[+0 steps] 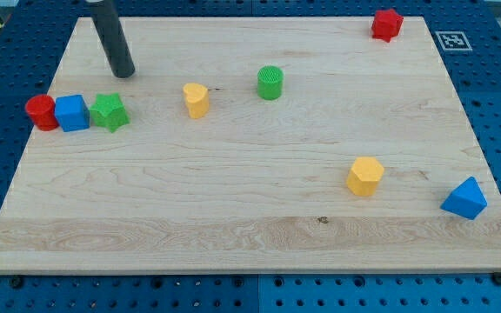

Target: Move the green circle a bit down

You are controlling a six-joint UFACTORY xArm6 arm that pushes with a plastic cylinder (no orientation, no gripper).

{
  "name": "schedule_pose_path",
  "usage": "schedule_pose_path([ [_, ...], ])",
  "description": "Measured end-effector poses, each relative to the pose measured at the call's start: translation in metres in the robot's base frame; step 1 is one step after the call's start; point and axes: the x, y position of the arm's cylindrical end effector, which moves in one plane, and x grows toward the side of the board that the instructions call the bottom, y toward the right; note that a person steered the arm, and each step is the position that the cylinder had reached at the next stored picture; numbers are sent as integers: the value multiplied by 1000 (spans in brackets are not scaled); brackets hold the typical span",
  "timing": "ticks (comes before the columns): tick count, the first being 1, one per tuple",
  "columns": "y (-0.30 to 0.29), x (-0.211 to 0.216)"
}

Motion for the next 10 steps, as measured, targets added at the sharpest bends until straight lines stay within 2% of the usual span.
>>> schedule_pose_path([
  [2, 25, -42],
  [4, 68, -55],
  [7, 160, -50],
  [10, 216, -6],
])
